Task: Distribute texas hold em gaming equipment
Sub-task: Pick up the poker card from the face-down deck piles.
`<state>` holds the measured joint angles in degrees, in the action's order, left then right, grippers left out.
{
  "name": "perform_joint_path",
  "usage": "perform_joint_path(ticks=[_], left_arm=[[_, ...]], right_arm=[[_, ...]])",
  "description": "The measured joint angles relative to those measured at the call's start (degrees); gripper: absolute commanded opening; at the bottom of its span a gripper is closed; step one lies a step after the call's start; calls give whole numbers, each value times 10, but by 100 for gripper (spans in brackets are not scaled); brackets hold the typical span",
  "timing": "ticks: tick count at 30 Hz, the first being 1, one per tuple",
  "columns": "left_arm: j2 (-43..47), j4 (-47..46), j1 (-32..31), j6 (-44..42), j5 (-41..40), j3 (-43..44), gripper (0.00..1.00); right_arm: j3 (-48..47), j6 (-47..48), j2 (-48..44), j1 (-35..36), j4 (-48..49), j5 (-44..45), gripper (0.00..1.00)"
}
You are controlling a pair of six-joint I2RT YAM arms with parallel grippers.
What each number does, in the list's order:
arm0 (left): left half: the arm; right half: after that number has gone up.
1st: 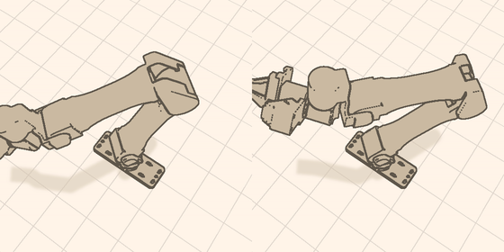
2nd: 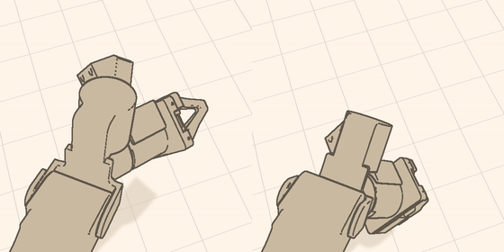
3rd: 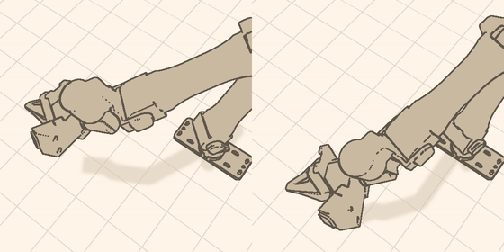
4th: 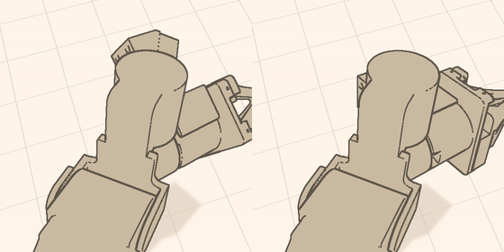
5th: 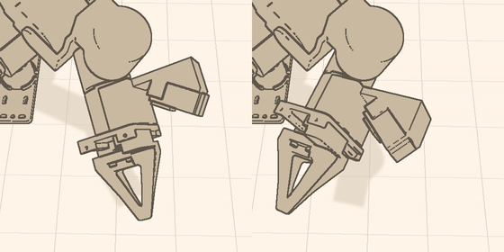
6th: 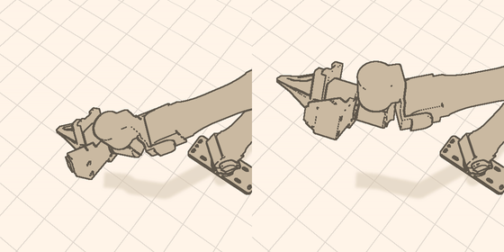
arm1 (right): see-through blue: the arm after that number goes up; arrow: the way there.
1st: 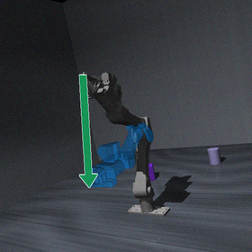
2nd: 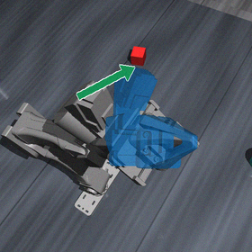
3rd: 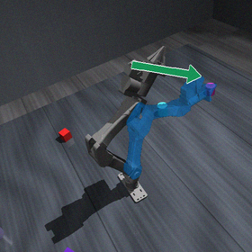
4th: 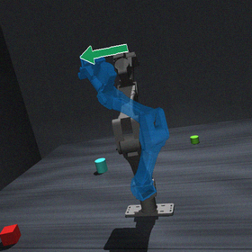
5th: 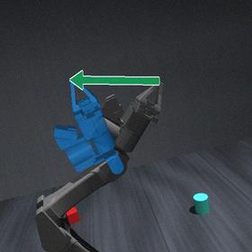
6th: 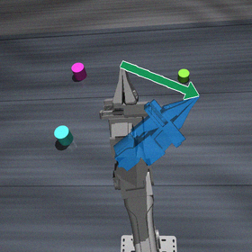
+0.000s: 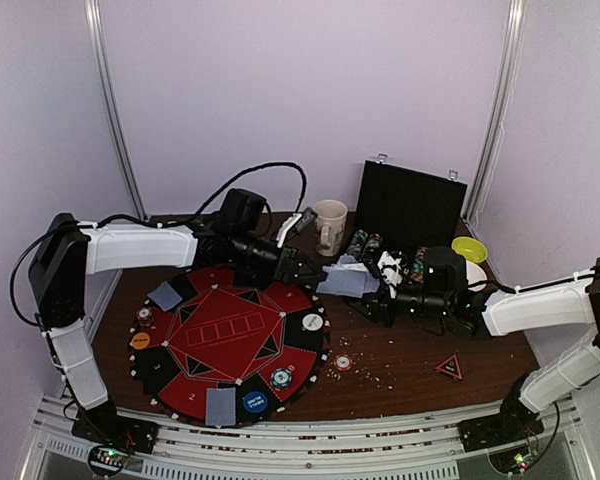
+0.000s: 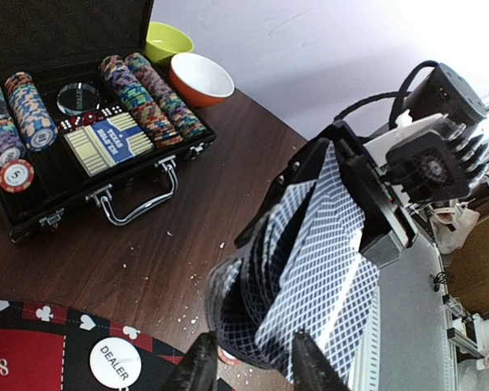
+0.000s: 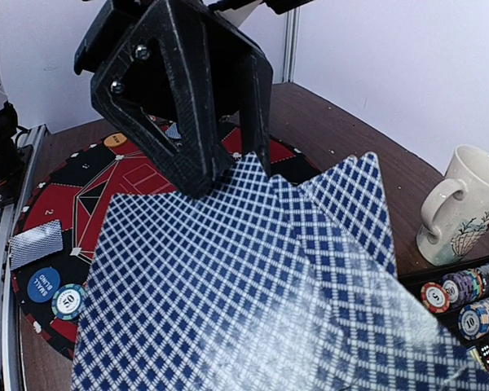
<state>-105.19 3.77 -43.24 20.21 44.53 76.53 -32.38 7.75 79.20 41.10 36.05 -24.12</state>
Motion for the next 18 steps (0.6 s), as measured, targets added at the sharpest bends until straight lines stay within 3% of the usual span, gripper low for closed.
perform_joint_path(ticks=[6,18], left_arm=[[0,-9,0,-2,21,8,0],[7,25,0,-44,28,11,0]], right_arm=[[0,0,0,0,0,0,46],[0,2,0,0,-8,1,46]])
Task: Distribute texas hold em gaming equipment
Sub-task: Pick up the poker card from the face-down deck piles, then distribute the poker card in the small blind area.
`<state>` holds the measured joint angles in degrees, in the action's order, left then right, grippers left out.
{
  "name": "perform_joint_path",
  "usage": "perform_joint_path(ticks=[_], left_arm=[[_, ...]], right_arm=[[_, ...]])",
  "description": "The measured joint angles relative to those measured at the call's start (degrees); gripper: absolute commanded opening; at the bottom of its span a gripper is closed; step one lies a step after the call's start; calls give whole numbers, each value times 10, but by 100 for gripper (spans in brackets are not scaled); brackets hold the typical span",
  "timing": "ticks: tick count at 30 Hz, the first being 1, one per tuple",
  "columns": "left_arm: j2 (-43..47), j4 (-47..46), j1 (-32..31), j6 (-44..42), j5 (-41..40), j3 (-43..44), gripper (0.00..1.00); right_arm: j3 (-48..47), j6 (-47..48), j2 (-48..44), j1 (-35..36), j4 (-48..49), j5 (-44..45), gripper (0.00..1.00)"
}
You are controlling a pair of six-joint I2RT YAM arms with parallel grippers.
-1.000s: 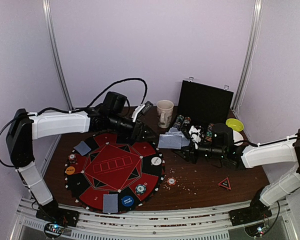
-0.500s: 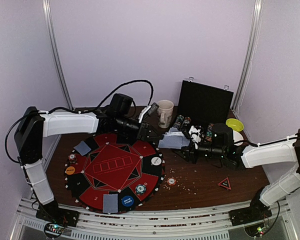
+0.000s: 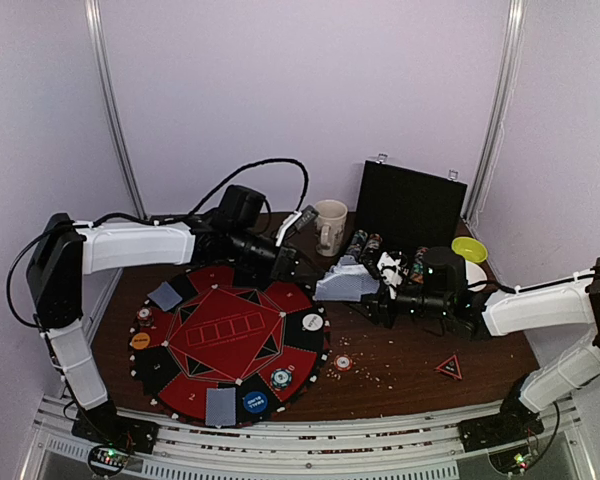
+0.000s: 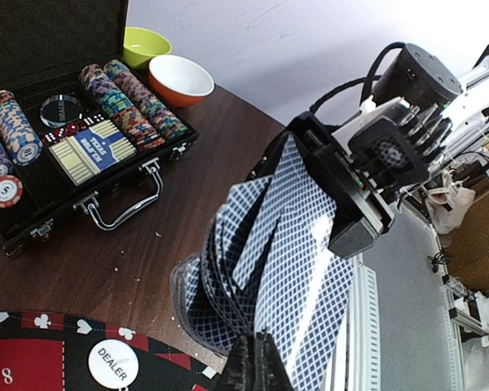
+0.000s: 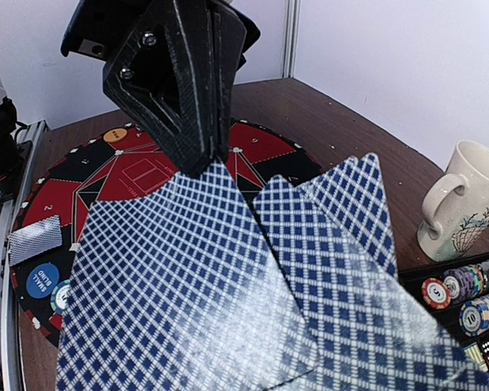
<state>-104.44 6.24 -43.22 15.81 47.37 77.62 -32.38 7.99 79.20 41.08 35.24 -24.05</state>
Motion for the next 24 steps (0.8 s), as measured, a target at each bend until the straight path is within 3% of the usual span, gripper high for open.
perform_joint_path(ticks=[11,24], left_arm=[[68,78,19,-90,2,9,0],[238,411,69,-455,-41,54,0]], right_arm=[[0,6,0,-2,0,0,46],[-4,8,0,-6,0,-5,46]])
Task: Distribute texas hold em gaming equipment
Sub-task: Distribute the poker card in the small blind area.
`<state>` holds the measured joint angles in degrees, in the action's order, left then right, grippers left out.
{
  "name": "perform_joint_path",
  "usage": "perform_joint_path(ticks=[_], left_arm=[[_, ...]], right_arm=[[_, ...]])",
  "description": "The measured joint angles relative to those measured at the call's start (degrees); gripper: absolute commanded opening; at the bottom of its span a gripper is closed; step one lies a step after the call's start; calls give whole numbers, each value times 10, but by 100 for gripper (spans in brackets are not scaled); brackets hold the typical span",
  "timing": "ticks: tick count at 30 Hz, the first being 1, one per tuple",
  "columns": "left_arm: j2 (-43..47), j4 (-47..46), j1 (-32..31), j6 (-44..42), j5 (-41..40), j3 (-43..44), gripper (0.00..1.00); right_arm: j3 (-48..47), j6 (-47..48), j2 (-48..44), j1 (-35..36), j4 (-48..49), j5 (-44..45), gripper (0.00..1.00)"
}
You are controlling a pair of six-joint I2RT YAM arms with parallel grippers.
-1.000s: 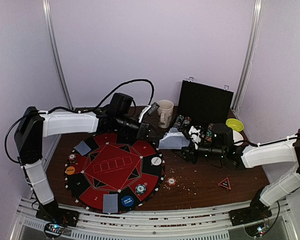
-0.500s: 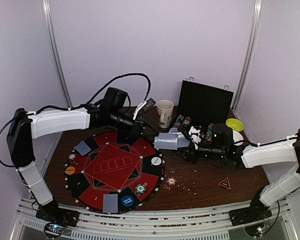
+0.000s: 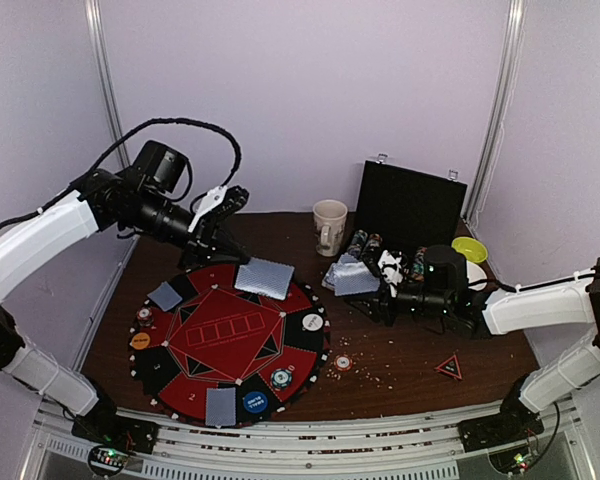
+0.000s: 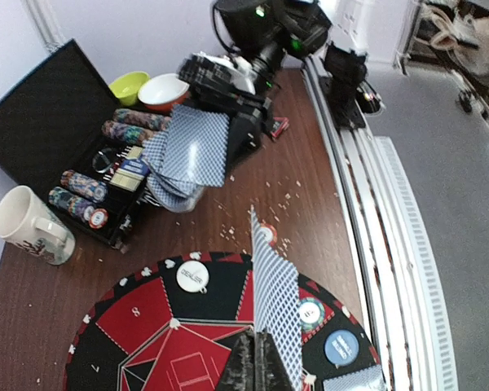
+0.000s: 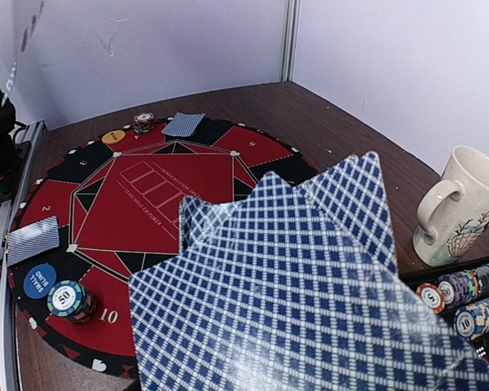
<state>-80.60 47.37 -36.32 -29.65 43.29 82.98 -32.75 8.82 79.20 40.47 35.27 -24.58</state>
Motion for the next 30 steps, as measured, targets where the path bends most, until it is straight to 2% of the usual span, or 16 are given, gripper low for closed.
perform_joint_path(ticks=[2,5,11,19,24,30], left_arm=[[8,63,0,-57,-3,0,0],[7,123,-4,-99,-31,-9,0],[-40,202,-52,-112,-102,-54,0],[-97,248,-136,-98,-127,-102,0],[-99,253,-151,-95,-128,-114,0],[-143,253,-179,-92,-141,-123,0]], right_arm=[[0,0,0,0,0,-1,46],[0,0,0,0,2,-2,46],[0,0,0,0,5,-2,46],[0,0,0,-1,5,-2,46],[0,0,0,-2,5,-2,46],[0,0,0,-3,5,-2,46]])
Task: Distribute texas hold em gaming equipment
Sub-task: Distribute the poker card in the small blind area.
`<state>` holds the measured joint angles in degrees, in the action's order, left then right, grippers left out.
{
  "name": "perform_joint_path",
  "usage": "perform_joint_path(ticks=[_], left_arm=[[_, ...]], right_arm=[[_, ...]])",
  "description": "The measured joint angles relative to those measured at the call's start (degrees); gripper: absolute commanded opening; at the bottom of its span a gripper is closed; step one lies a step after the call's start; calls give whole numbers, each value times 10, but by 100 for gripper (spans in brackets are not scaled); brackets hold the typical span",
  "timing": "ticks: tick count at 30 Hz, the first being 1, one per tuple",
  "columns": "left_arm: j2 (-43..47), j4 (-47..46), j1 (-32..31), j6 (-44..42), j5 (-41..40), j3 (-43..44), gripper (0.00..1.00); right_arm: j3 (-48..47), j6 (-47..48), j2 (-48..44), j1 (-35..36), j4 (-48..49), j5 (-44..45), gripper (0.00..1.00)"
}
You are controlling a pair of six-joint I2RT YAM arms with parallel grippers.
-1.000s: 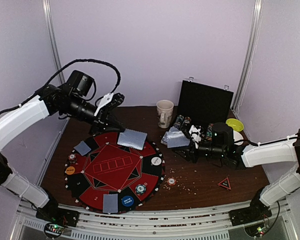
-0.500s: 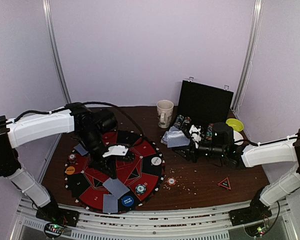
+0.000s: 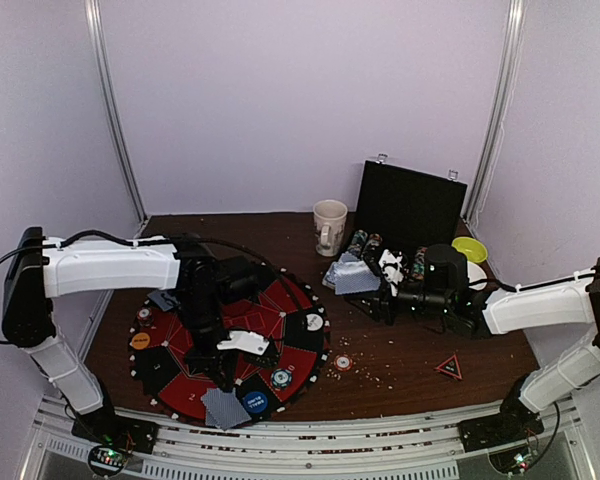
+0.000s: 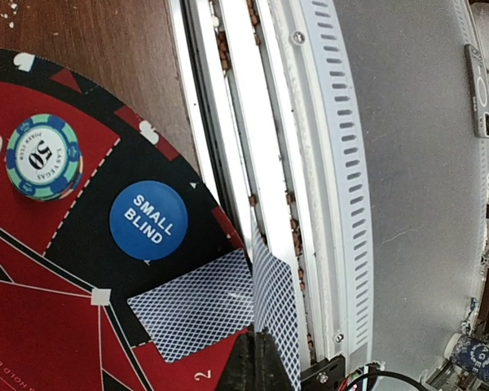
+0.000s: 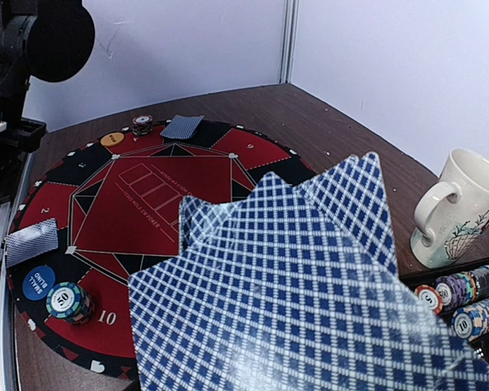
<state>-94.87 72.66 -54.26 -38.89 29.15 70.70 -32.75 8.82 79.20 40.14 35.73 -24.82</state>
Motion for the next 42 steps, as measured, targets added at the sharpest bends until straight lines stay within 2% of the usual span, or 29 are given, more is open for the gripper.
perform_joint_path(ticks=[22,34,42], left_arm=[[-31,-7,-7,11,-42,-11,0],[-52,-38,-9,15,-110,-4,0],[-79,-56,-15,16,-126,-1,0]], right_arm=[[0,0,0,0,0,0,46],[0,1,0,-2,0,0,46],[0,1,-3,-4,-1,0,46]])
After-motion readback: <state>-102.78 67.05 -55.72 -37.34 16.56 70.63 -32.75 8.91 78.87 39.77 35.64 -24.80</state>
